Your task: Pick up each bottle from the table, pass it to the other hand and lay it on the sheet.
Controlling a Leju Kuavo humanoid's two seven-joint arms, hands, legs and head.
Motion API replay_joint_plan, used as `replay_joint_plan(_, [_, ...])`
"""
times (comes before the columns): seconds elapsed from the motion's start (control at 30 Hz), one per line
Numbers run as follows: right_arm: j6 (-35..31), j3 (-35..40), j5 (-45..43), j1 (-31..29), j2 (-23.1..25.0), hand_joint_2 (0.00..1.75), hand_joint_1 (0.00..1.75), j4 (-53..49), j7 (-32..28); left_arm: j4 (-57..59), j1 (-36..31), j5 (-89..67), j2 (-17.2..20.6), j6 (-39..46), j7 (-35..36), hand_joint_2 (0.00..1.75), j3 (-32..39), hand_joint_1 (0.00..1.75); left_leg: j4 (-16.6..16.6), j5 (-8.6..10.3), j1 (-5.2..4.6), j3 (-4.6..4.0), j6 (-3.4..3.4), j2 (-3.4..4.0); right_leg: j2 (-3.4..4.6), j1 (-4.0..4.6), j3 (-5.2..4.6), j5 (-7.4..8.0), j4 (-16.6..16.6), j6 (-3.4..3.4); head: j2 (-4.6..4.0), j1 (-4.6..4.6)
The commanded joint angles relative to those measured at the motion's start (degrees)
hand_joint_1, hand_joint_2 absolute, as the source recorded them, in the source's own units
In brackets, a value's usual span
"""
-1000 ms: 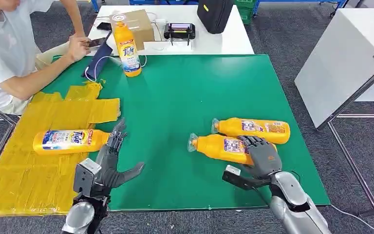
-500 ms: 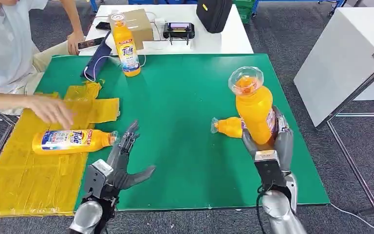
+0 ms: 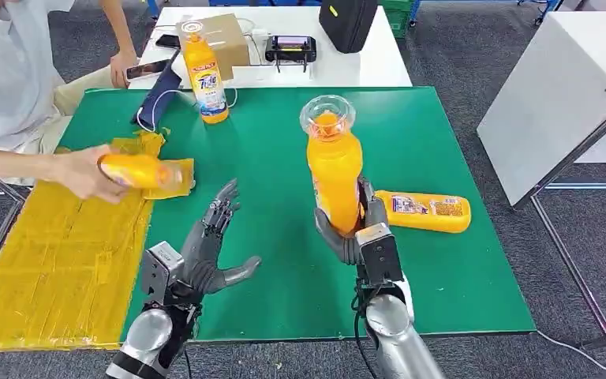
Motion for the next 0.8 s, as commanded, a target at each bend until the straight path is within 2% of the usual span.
replay_joint_plan(0.03, [-0.2, 2.1, -0.3, -3.3, -0.3, 1.75, 1.75, 6.1, -0.2, 3.7, -2.5, 0.1, 2.0, 0.0, 0.3, 1.75, -2.2, 0.00, 0.0, -0.07, 0.03, 0.22, -0.07, 0.00, 0.28, 0.00, 0.20, -0.04, 0.0, -0.09, 0.00, -0.02])
replay_joint_plan(0.5, [-0.2, 2.1, -0.3, -3.3, -0.3, 1.75, 1.75, 6.1, -0.2, 3.7, -2.5, 0.1, 2.0, 0.0, 0.3, 1.75, -2.2, 0.00, 0.0, -0.06, 0.02, 0.13, -0.05, 0.00, 0.22, 0.01, 0.11, -0.02, 0.0, -0.06, 0.00, 0.00])
replay_joint_plan(0.53, [1.5, 2.6, -1.0, -3.5, -0.6, 1.75, 1.75, 6.4, 0.9, 3.7, -2.6, 0.4, 2.0, -0.1, 0.1, 1.75, -2.3, 0.00, 0.0, -0.11, 0.04, 0.23, -0.07, -0.01, 0.30, 0.01, 0.21, -0.07, 0.0, -0.09, 0.00, -0.02])
replay_joint_plan(0.67, [7.6, 8.1, -2.5, -6.5, 1.6, 1.75, 1.75, 16.2, 1.7, 2.5, -3.7, 2.3, 2.5, -0.3, -0.4, 1.75, -3.4, 0.00, 0.0, -0.06, 0.03, 0.12, -0.06, 0.04, 0.26, 0.03, 0.10, -0.01, 0.0, -0.07, 0.00, 0.00])
replay_joint_plan(0.8, [8.0, 17.3, 2.5, -8.5, 3.1, 1.75, 1.75, 24.8, -0.2, 2.1, -4.9, 3.6, 3.1, 0.1, -0.3, 1.75, -3.9, 0.00, 0.0, -0.13, 0.10, 0.31, -0.13, 0.20, 0.58, 0.08, 0.23, -0.02, -0.1, -0.15, 0.00, 0.00])
